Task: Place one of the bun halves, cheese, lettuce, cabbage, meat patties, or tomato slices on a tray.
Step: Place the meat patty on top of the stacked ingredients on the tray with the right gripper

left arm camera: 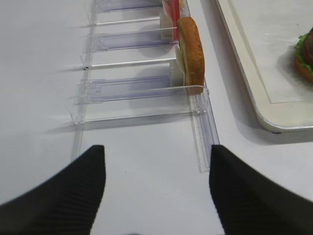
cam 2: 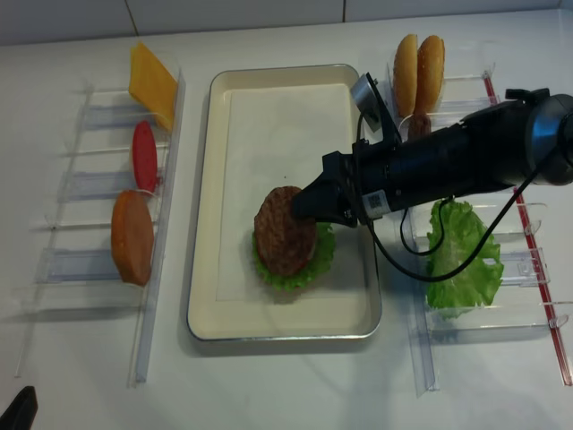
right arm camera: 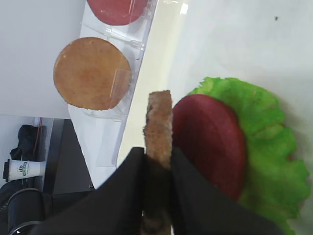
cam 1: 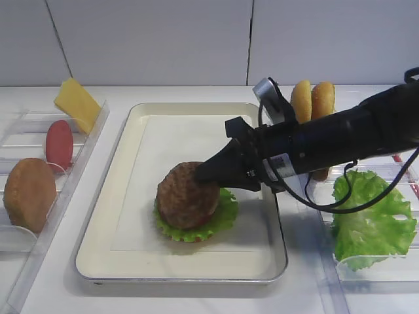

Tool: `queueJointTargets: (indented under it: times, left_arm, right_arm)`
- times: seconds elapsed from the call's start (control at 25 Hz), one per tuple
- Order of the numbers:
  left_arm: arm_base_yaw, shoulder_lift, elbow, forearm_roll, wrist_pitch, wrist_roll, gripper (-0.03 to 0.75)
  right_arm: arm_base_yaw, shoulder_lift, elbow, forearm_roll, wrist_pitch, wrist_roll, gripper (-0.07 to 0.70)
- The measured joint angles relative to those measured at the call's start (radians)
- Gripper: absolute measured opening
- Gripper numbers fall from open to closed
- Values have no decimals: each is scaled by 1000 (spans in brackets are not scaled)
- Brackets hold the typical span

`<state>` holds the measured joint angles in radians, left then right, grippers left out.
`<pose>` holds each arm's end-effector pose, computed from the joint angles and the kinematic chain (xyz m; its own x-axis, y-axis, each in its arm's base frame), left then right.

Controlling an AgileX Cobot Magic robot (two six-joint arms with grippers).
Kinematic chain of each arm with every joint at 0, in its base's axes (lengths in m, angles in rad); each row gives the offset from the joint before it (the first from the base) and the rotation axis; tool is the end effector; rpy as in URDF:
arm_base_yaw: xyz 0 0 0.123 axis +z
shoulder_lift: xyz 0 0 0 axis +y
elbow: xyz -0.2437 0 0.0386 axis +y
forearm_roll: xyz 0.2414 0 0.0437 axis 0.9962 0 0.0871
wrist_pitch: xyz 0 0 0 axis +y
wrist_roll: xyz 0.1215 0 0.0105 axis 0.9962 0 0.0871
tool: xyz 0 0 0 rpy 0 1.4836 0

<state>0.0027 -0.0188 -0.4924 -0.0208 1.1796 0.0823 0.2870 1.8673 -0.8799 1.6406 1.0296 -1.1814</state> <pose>0.0466 -0.0022 0.2462 -0.5465 0.0728 -0.8343 0.0541 0.9972 0.0516 0.2795 0.1913 0.1228 -0.9506 -0.0099 -0.3101 -0.2902 0.3825 0.8772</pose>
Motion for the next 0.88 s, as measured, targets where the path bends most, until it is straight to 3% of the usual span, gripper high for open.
queueJointTargets:
  times: [0.16,0.24,0.48,0.56,0.88]
  left_arm:
    - [0,0,0,0,0,0,457]
    - [0,0,0,0,0,0,457]
    - [0,0,0,0,0,0,457]
    - [0,0,0,0,0,0,457]
    - [0,0,0,0,0,0,457]
  right_arm:
    - [0,0,0,-6,-4,-26,144]
    - [0,0,0,-7,-6,-33,185]
    - [0,0,0,-7,-12,-37,549]
    - [0,0,0,-8,-22,-44,627]
    - [0,-56,0,-65,-130,-57,677]
